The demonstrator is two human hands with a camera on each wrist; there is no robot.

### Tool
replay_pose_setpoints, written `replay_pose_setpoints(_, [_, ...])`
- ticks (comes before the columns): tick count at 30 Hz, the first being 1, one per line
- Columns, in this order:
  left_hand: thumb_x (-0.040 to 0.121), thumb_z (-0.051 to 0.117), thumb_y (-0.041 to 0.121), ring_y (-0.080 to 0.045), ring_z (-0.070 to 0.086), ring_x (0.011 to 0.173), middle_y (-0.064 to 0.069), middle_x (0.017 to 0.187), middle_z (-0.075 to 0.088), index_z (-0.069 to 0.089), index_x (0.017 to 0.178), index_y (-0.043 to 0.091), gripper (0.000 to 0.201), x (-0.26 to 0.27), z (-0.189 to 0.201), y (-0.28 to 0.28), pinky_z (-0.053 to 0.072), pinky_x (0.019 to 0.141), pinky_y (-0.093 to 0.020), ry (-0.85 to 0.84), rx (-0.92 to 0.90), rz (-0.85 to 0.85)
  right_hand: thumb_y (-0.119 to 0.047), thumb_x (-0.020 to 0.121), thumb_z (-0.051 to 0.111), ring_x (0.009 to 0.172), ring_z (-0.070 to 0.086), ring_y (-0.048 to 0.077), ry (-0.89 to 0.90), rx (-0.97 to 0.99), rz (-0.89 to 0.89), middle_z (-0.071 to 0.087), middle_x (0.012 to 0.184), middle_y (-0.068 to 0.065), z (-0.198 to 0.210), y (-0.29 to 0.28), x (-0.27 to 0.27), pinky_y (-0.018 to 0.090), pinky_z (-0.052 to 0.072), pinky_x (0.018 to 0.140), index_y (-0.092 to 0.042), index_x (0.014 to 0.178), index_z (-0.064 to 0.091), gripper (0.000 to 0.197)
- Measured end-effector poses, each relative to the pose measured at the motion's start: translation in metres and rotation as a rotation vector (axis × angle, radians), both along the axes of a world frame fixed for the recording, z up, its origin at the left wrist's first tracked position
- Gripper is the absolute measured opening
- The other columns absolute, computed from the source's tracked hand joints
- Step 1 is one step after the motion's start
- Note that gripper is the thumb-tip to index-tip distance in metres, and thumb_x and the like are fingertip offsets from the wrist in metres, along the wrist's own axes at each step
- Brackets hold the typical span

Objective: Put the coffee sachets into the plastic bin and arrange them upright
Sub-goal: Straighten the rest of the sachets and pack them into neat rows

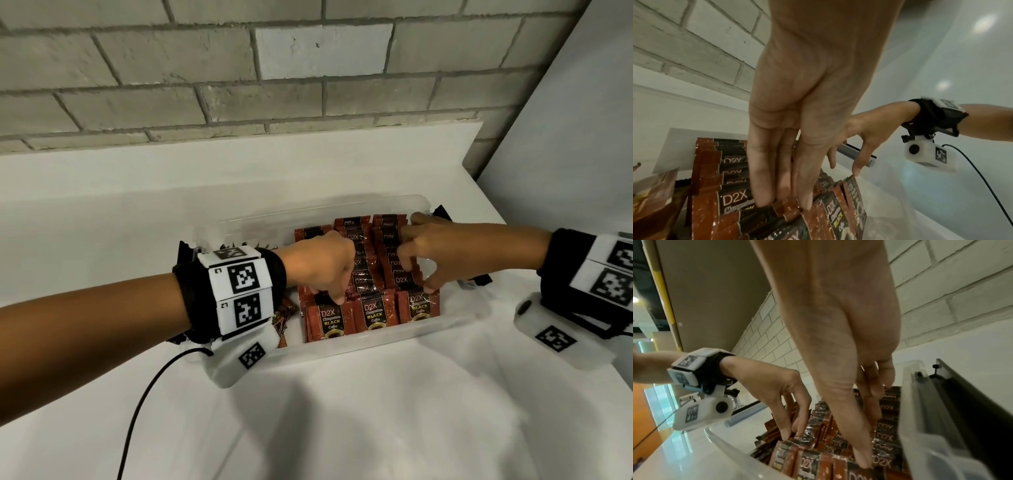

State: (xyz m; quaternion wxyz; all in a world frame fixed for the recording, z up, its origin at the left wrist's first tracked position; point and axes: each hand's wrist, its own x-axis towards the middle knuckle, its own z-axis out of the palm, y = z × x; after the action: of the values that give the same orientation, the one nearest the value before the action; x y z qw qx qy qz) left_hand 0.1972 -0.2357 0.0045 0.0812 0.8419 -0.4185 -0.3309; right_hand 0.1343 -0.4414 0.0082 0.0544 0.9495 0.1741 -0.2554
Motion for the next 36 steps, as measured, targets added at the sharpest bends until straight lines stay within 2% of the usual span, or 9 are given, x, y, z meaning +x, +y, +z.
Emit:
replay_pose_setpoints(4, [0.086,0.064,0.006,-0.014,0.063,0.065,-0.005,0.09,0.071,0.071,0.101,0.005,0.016,0.007,0.008,0.004,0.053,0.061,-0.02,-0.054,0.034,-0.004,-0.033,0.089,0.061,0.106,0.043,0.014,0.142,0.006,0.032,0.055,0.102,-0.007,0.002,0.007,-0.001,0.032,0.046,0.087,-0.028,0.11,0.061,0.022])
replay_pose_setpoints(8, [0.091,0.054,0.004,-0.012,0.063,0.073,-0.001,0.098,0.068,0.068,0.108,0.008,0.022,0.029,0.026,0.019,0.052,0.066,-0.02,-0.179,0.073,0.026,-0.018,0.095,0.052,0.099,0.058,0.012,0.145,0.112,-0.067,0.063,0.107,-0.005,0.018,0.01,0.009,0.02,0.047,0.082,-0.018,0.118,0.062,0.024])
replay_pose_setpoints(12, [0.091,0.048,0.002,-0.015,0.063,0.082,0.002,0.094,0.067,0.068,0.108,0.012,0.028,0.054,0.044,0.042,0.049,0.067,-0.02,-0.225,0.17,0.046,-0.016,0.099,0.045,0.096,0.056,0.01,0.174,0.078,-0.104,0.062,0.117,0.001,0.028,0.016,0.026,0.016,0.041,0.078,-0.015,0.127,0.054,0.03])
replay_pose_setpoints(15, [0.092,0.056,0.016,-0.017,0.058,0.105,0.001,0.114,0.062,0.062,0.119,0.018,0.028,0.057,0.049,0.061,0.044,0.086,-0.025,-0.223,0.262,-0.019,-0.023,0.098,0.048,0.104,0.055,0.006,0.248,0.187,-0.137,0.06,0.123,-0.003,0.036,0.039,0.036,0.008,0.041,0.078,-0.018,0.128,0.053,0.031])
replay_pose_setpoints(20, [0.094,0.053,0.019,-0.022,0.038,0.125,-0.002,0.138,0.039,0.043,0.136,0.027,0.044,0.05,0.023,0.077,0.039,0.101,-0.037,-0.212,0.399,-0.185,-0.03,0.097,0.05,0.106,0.061,0.014,0.278,0.306,-0.109,0.06,0.123,-0.001,0.034,0.102,0.053,0.028,0.047,0.094,-0.018,0.131,0.049,0.036])
replay_pose_setpoints(26, [0.086,0.047,0.012,-0.024,0.024,0.129,0.0,0.141,0.033,0.034,0.133,0.047,0.06,0.05,0.006,0.082,0.04,0.098,-0.045,-0.218,0.427,-0.263,-0.008,0.095,0.043,0.07,0.046,0.003,0.286,0.062,0.039,0.057,0.101,-0.004,0.04,0.14,0.074,0.011,0.041,0.06,-0.019,0.126,0.053,0.033])
replay_pose_setpoints(29, [0.084,0.051,0.019,-0.032,0.006,0.141,-0.002,0.151,0.015,0.029,0.132,0.055,0.064,0.051,-0.001,0.079,0.027,0.108,-0.053,-0.305,0.496,-0.324,-0.014,0.099,0.043,0.061,0.043,0.003,0.479,-0.04,0.102,0.053,0.086,-0.009,0.039,0.144,0.069,0.012,0.04,0.054,-0.028,0.141,0.04,0.044])
replay_pose_setpoints(32, [0.085,0.054,0.021,-0.039,-0.005,0.142,-0.002,0.156,0.002,0.023,0.134,0.059,0.069,0.05,-0.003,0.077,0.013,0.112,-0.059,-0.334,0.526,-0.383,-0.015,0.1,0.041,0.055,0.036,0.001,0.449,-0.056,0.159,0.038,0.067,-0.014,0.031,0.145,0.062,0.009,0.036,0.047,-0.029,0.145,0.033,0.048])
replay_pose_setpoints(36, [0.088,0.054,0.024,-0.037,-0.013,0.142,-0.003,0.158,-0.004,0.013,0.139,0.061,0.075,0.046,-0.009,0.074,0.002,0.113,-0.056,-0.406,0.603,-0.467,-0.017,0.101,0.039,0.055,0.04,0.001,0.459,-0.048,0.143,0.047,0.067,-0.009,0.025,0.14,0.062,0.007,0.034,0.043,-0.027,0.147,0.03,0.048])
